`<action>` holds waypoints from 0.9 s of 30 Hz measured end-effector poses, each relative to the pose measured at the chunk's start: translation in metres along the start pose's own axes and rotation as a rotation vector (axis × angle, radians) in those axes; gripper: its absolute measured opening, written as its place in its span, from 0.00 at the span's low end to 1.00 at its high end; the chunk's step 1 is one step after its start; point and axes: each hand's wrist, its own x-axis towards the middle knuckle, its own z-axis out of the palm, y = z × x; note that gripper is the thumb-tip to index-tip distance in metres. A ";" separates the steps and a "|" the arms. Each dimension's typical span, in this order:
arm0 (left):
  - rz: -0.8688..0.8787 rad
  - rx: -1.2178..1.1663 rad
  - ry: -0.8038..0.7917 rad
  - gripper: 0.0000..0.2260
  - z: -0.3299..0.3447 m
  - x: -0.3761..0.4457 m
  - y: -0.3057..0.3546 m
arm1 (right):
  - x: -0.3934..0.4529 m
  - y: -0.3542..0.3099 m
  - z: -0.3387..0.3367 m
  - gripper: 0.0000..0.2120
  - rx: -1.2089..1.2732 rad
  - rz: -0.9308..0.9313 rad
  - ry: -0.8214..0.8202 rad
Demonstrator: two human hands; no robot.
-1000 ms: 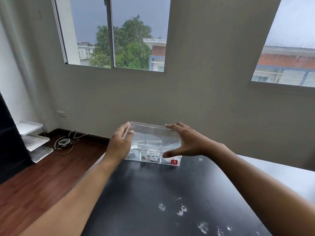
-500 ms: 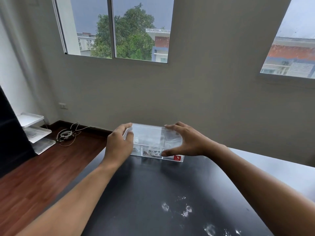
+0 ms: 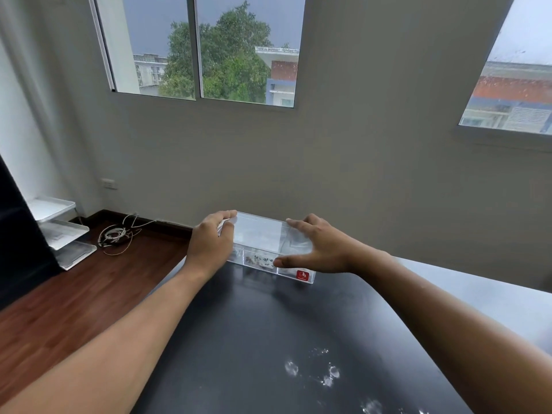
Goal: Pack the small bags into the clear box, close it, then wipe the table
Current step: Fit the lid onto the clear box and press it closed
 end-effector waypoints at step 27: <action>-0.067 -0.003 -0.023 0.10 -0.001 0.007 -0.010 | 0.018 0.006 0.006 0.51 0.016 0.008 -0.051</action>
